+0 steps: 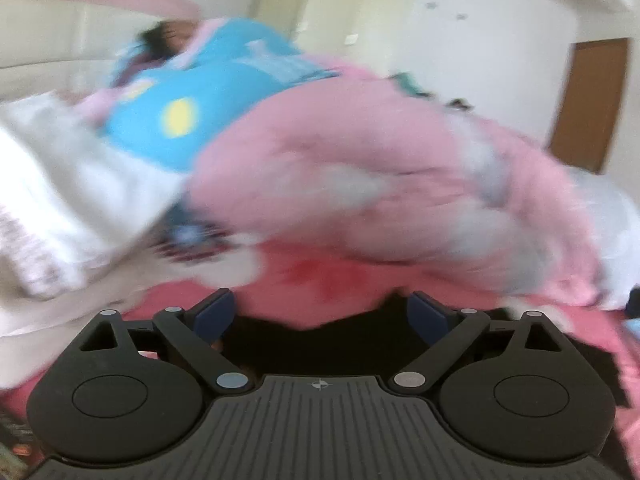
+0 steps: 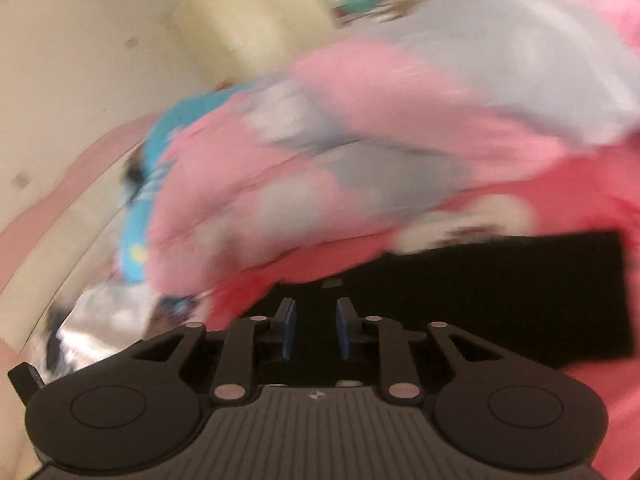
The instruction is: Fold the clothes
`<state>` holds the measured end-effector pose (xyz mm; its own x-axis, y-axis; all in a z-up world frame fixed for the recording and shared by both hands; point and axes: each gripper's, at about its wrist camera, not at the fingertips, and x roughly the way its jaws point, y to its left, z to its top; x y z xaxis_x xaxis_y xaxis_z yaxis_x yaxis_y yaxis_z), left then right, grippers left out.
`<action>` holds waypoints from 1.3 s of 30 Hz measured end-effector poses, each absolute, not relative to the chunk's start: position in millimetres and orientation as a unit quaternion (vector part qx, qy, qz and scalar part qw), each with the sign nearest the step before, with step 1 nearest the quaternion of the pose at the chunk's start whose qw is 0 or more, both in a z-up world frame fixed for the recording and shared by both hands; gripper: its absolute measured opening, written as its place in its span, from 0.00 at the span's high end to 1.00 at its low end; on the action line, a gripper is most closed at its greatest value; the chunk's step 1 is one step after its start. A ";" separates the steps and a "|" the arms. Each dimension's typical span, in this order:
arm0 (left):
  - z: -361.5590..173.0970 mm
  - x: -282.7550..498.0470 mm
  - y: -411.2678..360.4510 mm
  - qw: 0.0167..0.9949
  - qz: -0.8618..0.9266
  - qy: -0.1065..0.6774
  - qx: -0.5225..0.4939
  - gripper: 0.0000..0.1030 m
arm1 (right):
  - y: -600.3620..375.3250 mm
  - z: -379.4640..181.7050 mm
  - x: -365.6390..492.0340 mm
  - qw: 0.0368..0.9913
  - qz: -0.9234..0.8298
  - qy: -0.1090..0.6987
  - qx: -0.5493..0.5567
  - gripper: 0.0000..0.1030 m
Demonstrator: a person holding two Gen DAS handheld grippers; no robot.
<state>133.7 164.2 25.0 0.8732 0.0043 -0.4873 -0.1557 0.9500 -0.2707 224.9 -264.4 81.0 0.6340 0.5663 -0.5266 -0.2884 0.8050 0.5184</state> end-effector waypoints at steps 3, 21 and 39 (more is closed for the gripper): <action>-1.3 134.8 206.6 0.942 0.081 0.267 -0.187 0.19 | -187.0 73.9 250.5 0.867 0.286 0.373 0.163 0.74; -56.1 161.7 236.5 0.944 0.038 0.279 -0.171 0.64 | 115.3 3.8 316.8 0.805 0.399 0.435 -0.061 0.74; -61.0 167.6 241.1 0.936 0.041 0.288 -0.197 0.66 | 105.6 9.8 295.3 0.825 0.389 0.403 -0.075 0.66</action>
